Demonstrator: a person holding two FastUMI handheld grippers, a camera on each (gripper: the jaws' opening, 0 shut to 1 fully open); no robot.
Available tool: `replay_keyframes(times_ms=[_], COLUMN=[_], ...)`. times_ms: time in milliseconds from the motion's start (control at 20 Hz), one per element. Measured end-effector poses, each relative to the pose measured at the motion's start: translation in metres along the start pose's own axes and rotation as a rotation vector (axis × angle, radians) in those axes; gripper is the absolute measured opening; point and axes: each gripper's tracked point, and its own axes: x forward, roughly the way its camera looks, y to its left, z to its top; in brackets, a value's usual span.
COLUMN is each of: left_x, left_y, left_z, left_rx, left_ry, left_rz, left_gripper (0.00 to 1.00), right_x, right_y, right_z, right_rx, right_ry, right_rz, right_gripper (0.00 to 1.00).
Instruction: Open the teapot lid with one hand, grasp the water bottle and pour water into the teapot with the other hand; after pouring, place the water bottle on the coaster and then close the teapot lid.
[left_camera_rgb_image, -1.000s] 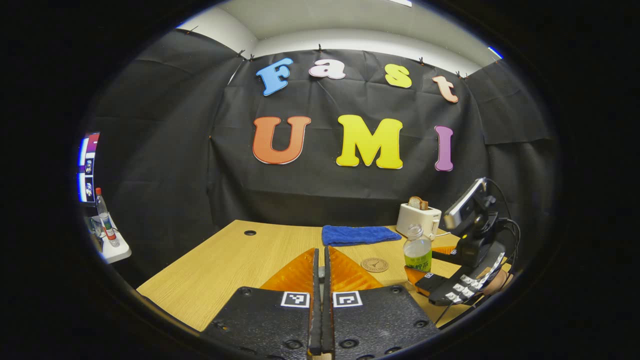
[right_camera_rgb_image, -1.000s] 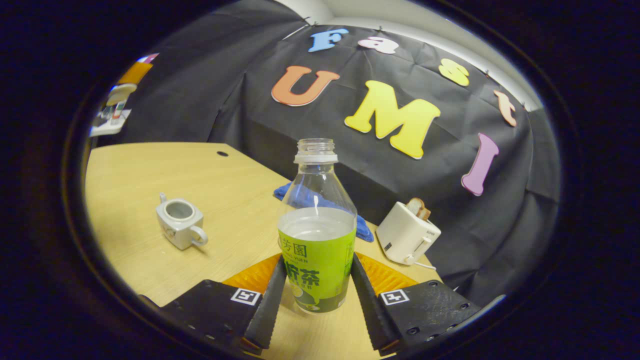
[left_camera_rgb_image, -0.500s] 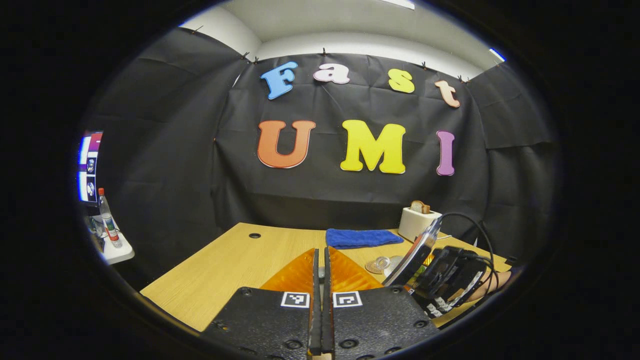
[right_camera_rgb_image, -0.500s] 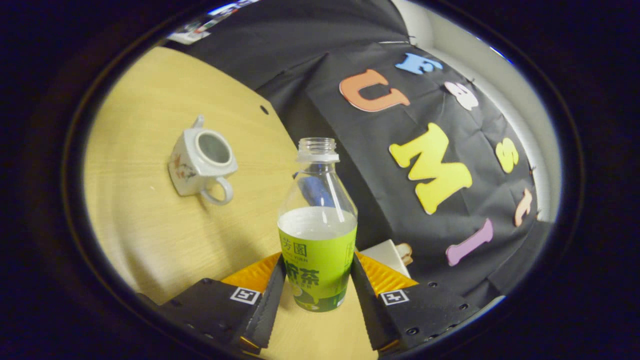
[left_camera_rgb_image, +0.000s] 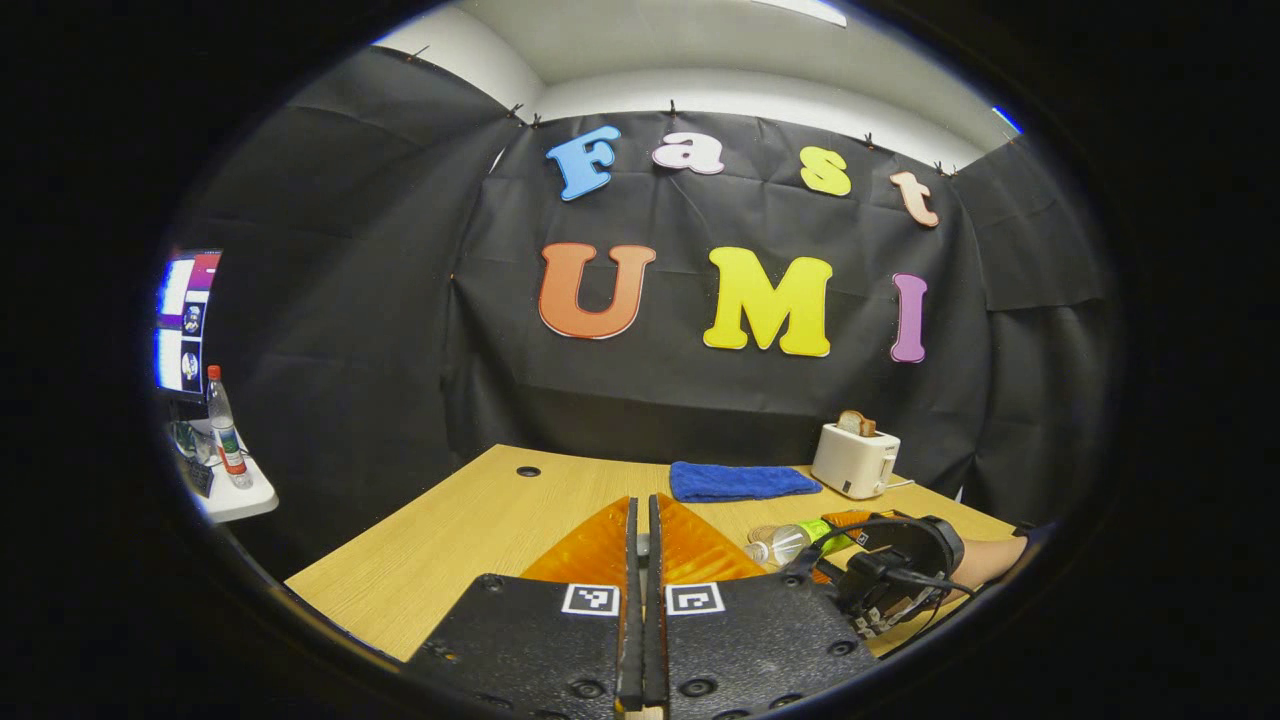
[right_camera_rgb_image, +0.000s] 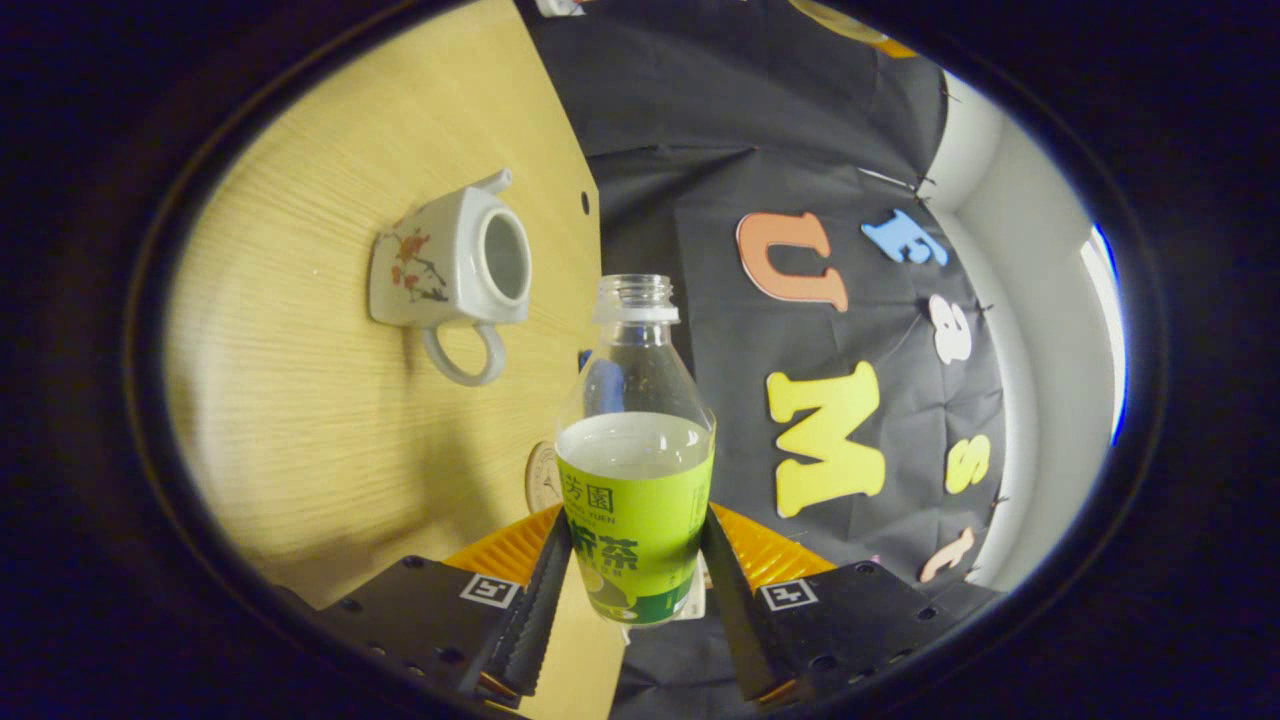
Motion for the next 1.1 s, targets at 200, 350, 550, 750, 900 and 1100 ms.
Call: replay_keyframes(times_ms=[200, 350, 550, 750, 900, 1100], left_x=[0.000, 0.001, 0.002, 0.002, 0.003, 0.003], left_y=[-0.001, -0.003, -0.001, 0.000, 0.001, -0.003], left_z=[-0.001, -0.001, -0.005, -0.005, -0.006, -0.009], left_rx=[0.001, 0.003, 0.006, 0.003, 0.001, 0.010], left_ry=[0.001, 0.000, 0.008, 0.008, 0.011, 0.015], left_rz=[-0.009, -0.015, -0.018, -0.024, -0.025, -0.036], left_gripper=[0.03, 0.03, 0.03, 0.03, 0.03, 0.03], right_x=[0.004, 0.005, 0.007, 0.007, 0.008, 0.005], right_y=[-0.006, -0.006, -0.010, -0.016, -0.016, -0.022], right_z=[0.003, 0.004, 0.005, 0.014, 0.017, 0.021], right_rx=[-0.119, -0.184, -0.270, -0.331, -0.365, -0.420], right_ry=[-0.001, 0.002, 0.010, -0.007, -0.009, -0.015], right_rz=[-0.039, -0.047, -0.057, -0.082, -0.086, -0.112], right_gripper=[0.73, 0.73, 0.74, 0.73, 0.72, 0.72])
